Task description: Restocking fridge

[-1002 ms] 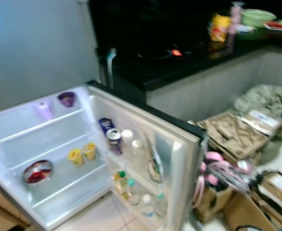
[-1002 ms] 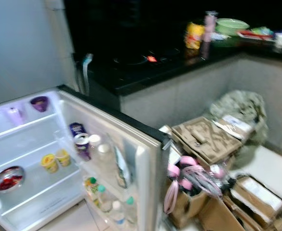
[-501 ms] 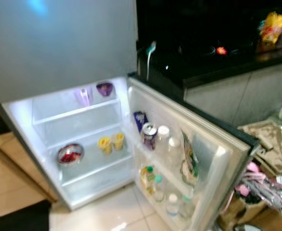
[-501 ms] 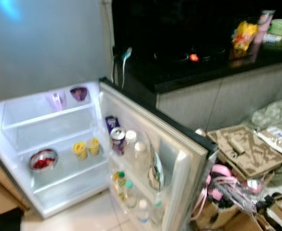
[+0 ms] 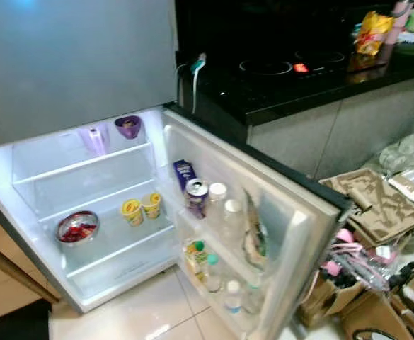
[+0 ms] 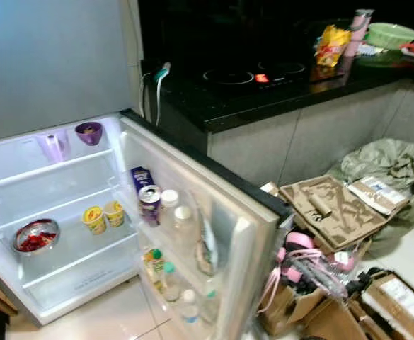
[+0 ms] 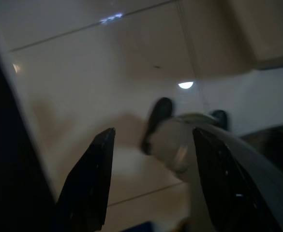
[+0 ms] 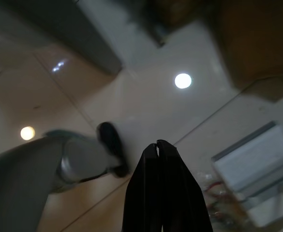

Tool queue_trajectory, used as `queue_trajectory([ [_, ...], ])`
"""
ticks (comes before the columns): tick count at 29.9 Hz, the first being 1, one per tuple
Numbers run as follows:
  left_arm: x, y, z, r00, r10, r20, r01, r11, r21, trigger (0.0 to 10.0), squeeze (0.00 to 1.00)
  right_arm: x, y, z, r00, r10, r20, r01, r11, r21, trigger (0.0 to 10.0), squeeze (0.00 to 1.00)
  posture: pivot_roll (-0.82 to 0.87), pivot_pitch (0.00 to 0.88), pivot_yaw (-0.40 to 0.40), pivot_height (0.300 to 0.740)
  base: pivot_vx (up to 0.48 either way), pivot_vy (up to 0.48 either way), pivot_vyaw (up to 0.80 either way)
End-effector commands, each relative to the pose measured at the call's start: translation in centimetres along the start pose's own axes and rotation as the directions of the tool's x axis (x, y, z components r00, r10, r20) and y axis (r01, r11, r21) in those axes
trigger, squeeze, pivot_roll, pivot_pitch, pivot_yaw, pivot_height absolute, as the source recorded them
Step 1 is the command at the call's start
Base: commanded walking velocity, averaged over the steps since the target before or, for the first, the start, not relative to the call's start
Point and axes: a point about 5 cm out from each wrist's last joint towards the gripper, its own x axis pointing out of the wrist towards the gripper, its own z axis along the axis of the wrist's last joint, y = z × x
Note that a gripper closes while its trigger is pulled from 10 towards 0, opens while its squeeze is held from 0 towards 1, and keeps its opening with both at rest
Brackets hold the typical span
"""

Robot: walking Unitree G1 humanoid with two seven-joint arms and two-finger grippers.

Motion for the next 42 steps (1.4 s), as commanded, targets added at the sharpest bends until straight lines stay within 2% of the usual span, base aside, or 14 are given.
queue_trajectory([
  [1,-0.1,0.5,0.0,1.000,0.017,-0.005,-0.017,1.000,-0.002,10.0,0.00,0.1,0.3,0.3,1.000,0.005,0.009,-0.005,1.000,-0.001,10.0,0.00,-0.11,0.000,-0.012,0.740,0.000,0.000,0.00],
  [13,-0.1,0.7,0.0,1.000,0.006,-0.008,-0.006,1.000,-0.005,10.0,0.00,0.3,-0.3,4.4,0.988,-0.005,0.157,-0.002,0.999,0.047,10.0,0.00,-0.11,0.000,-0.005,0.740,0.000,0.000,0.00],
  [16,-0.1,0.3,-0.3,0.999,-0.020,-0.026,0.021,0.999,0.035,10.0,0.00,0.4,-0.4,5.5,0.984,-0.007,0.180,0.000,0.999,0.036,10.0,0.00,-0.11,0.000,-0.005,0.740,0.000,-0.450,0.00],
  [21,-0.1,0.3,-0.4,1.000,-0.006,-0.026,0.006,1.000,0.022,10.0,0.00,0.4,-0.1,6.3,0.978,0.013,0.210,-0.022,0.999,0.043,10.0,0.00,-0.11,0.000,-0.008,0.740,0.000,-0.480,0.00],
  [26,-0.1,0.4,-0.4,1.000,0.007,-0.021,-0.007,1.000,0.019,10.0,0.00,0.5,0.7,8.2,0.950,0.091,0.298,-0.126,0.987,0.098,10.0,0.00,-0.11,0.000,-0.008,0.740,0.000,0.000,0.00],
  [30,-0.1,0.6,-0.3,1.000,0.011,-0.019,-0.011,1.000,0.015,10.0,0.00,0.6,2.4,9.8,0.899,0.240,0.366,-0.296,0.949,0.105,10.0,0.00,-0.11,0.003,-0.008,0.740,0.000,0.000,0.00],
  [31,-0.1,0.6,-0.3,1.000,0.011,-0.019,-0.011,1.000,0.015,10.0,0.00,0.6,2.4,9.8,0.899,0.240,0.366,-0.296,0.949,0.105,10.0,0.00,-0.11,0.003,-0.008,0.740,0.000,0.000,0.00],
  [32,-0.2,0.6,-0.3,1.000,0.011,-0.019,-0.011,1.000,0.014,10.0,0.00,0.6,2.9,10.1,0.881,0.285,0.377,-0.344,0.934,0.098,10.0,0.00,-0.11,0.005,-0.005,0.740,0.000,0.000,0.00],
  [33,-0.2,0.6,-0.3,1.000,0.011,-0.021,-0.011,1.000,0.014,10.0,0.00,0.5,4.2,11.0,0.826,0.396,0.400,-0.453,0.890,0.054,10.0,0.00,-0.11,0.007,-0.004,0.740,0.000,0.000,0.00],
  [36,-0.2,0.7,-0.4,1.000,0.011,-0.022,-0.011,1.000,0.013,10.0,0.00,0.5,4.7,11.4,0.805,0.432,0.407,-0.487,0.873,0.036,10.0,0.00,-0.11,0.007,-0.004,0.740,0.000,0.000,0.00],
  [37,-0.2,0.6,-0.4,1.000,0.010,-0.023,-0.010,1.000,0.013,10.0,0.00,0.4,5.0,11.8,0.790,0.452,0.414,-0.505,0.863,0.020,4.3,0.00,-0.11,0.007,-0.004,0.740,0.000,0.000,0.00],
  [38,-0.2,0.6,-0.4,1.000,0.010,-0.023,-0.010,1.000,0.013,10.0,0.00,0.4,5.0,11.8,0.790,0.452,0.414,-0.505,0.863,0.020,4.3,0.00,-0.11,0.007,-0.004,0.740,0.000,0.000,0.00],
  [39,-0.2,0.6,-0.4,1.000,0.009,-0.024,-0.009,1.000,0.012,10.0,0.00,0.4,5.2,12.4,0.780,0.458,0.426,-0.511,0.859,0.011,0.0,0.00,-0.11,0.007,-0.004,0.740,0.000,0.000,0.00],
  [42,-0.2,0.5,-0.5,1.000,0.007,-0.026,-0.007,1.000,0.010,10.0,0.00,0.3,5.6,13.3,0.764,0.469,0.442,-0.517,0.856,-0.015,0.0,0.00,-0.11,0.007,-0.004,0.740,0.000,0.000,0.00],
])
